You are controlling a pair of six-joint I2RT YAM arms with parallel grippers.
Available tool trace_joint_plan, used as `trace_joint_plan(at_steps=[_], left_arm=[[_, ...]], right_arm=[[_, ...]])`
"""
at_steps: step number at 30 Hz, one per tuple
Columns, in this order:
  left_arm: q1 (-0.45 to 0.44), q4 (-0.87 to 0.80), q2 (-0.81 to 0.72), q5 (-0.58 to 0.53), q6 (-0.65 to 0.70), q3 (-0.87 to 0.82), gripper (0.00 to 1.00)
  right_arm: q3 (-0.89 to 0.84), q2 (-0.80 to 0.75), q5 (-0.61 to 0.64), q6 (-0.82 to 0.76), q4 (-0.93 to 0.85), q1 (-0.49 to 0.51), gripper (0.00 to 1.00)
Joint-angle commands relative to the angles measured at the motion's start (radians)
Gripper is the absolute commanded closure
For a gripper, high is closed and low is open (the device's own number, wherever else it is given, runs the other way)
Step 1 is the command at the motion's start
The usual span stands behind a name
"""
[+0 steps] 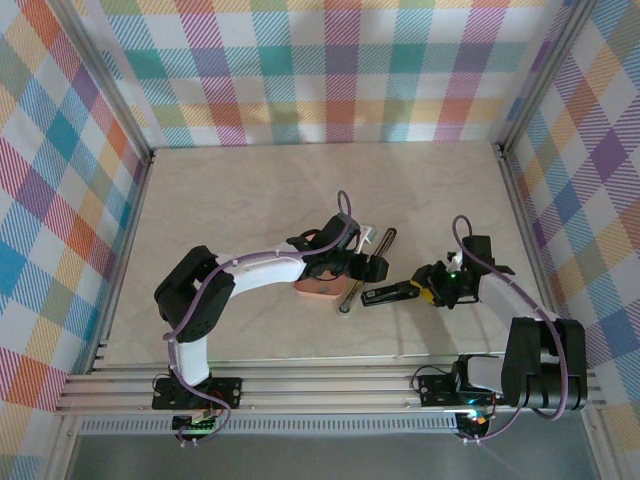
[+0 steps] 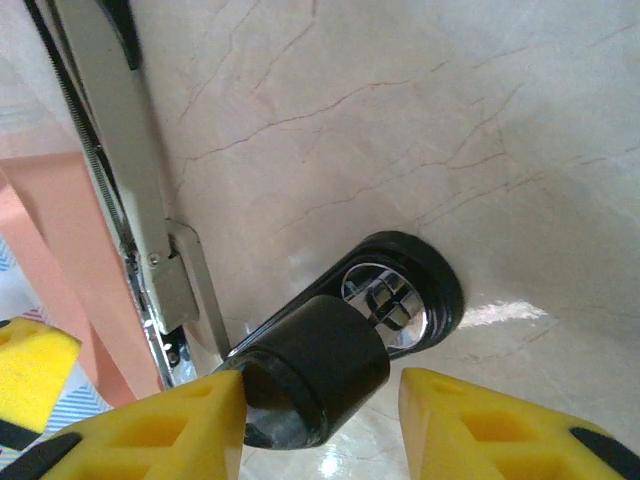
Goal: Load the staples into the stapler
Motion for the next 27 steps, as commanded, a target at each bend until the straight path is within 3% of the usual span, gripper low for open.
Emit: trace_joint_plan(at_steps=[1, 4, 7, 15, 21, 23, 27], left_arm=[[-0.003, -0.018, -0.022, -0.005, 0.007, -0.005, 0.26], [-0.003, -0.02, -0.031, -0.013, 0.015, -0.012, 0.26], [-0.003, -0.033, -0.049, -0.032, 0.019, -0.014, 0.26], [-0.001, -0.096, -0.117, -0.152, 0.003, -0.025, 0.25], [0.008, -0.128, -0.185, -0.207, 0.011, -0.06, 0.23], [0.013, -0.132, -0.21, -0.221, 0.009, -0.081, 0.22], [0.022, -0.117, -0.27, -0.262, 0.01, -0.142, 0.21]], right_arm=[[-0.042, 0.031, 0.09, 0.012, -0.068, 0.017, 0.58], [-0.026, 0.021, 0.091, 0.012, -0.074, 0.021, 0.58], [0.026, -0.023, 0.112, 0.012, -0.132, 0.031, 0.47], [0.19, -0.121, 0.218, 0.037, -0.345, 0.087, 0.38], [0.233, -0.129, 0.355, 0.257, -0.433, 0.232, 0.35], [0.232, -0.151, 0.421, 0.36, -0.426, 0.302, 0.36], [0.201, -0.184, 0.435, 0.557, -0.352, 0.369, 0.38]])
